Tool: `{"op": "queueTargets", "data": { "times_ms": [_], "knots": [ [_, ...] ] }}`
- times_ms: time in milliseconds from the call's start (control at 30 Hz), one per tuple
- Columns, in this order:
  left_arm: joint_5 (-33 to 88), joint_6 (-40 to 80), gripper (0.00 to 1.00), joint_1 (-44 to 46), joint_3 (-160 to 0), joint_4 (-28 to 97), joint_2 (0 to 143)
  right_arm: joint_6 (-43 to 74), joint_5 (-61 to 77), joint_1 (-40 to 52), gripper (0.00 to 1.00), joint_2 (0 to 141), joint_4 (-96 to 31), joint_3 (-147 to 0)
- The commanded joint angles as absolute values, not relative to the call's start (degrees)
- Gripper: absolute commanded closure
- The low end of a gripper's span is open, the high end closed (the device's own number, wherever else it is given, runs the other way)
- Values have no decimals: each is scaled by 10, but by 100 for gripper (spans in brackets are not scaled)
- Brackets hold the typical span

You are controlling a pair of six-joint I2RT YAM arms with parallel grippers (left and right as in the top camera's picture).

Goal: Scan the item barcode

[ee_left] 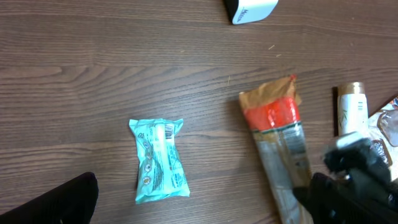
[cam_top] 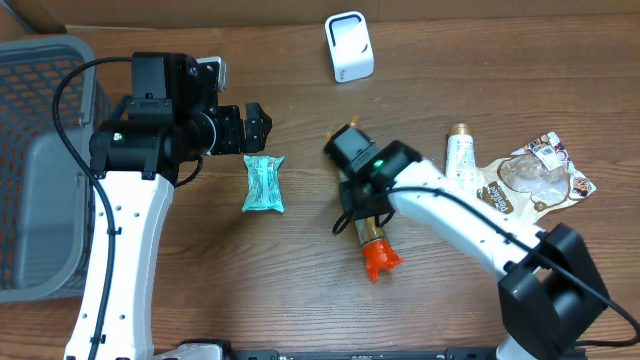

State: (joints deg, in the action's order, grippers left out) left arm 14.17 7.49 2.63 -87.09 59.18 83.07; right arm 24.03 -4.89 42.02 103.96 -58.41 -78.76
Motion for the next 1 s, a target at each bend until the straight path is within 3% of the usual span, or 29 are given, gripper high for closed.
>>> {"op": "queueTargets", "data": {
  "times_ms": [0,100,167,500,667,867,967],
  "knots": [
    [145,66,0,30,-874,592,833,240,-90,453,76,1037,-574,-801],
    [145,66,1,30,-874,592,833,240,-87,474,53,1063,-555,-791],
    [145,66,0,30,-874,592,833,240,-79,480,47,1075,-549,-789],
    [145,66,0,30,-874,592,833,231,-50,402,40,1052,-548,-816],
    [145,66,0,30,-874,592,833,155,86,331,12,1029,-555,-818],
    [145,66,0,30,-874,592,833,58,243,308,7,1031,-542,-757],
    [145,66,1,30,-874,592,833,57,248,317,6,1032,-517,-717]
  ]
}}
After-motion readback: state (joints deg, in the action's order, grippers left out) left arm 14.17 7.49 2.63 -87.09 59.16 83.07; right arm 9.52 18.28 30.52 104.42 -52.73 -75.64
